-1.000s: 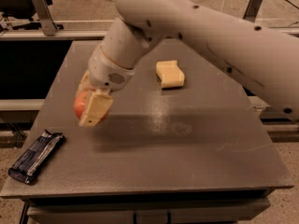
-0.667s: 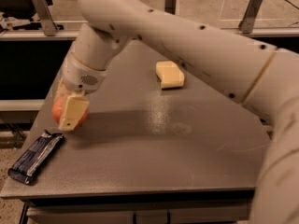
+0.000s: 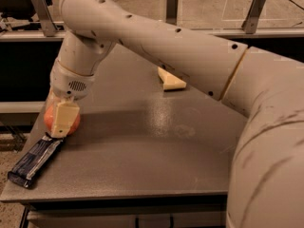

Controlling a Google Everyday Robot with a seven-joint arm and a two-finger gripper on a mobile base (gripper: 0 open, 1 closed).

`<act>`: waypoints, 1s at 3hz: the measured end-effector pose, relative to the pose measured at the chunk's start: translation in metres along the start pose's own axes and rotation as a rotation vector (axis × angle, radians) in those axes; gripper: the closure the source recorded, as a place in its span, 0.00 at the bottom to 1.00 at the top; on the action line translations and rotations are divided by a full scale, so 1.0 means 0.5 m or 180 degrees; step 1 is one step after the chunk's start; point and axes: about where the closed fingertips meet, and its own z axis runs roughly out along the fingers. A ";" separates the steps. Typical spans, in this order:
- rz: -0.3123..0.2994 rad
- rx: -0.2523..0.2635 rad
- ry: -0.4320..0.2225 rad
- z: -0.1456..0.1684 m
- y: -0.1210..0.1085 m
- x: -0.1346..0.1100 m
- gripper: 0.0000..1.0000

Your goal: Move apple near rxbar blueberry

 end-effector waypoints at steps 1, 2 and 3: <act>-0.0005 -0.0008 0.0001 0.003 0.001 -0.001 0.12; -0.0010 -0.0014 0.0002 0.005 0.001 -0.003 0.00; 0.0021 0.0086 0.0017 -0.013 0.021 0.007 0.00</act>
Offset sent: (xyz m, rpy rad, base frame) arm -0.0009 0.0010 -0.0007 -0.0007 0.0006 0.0024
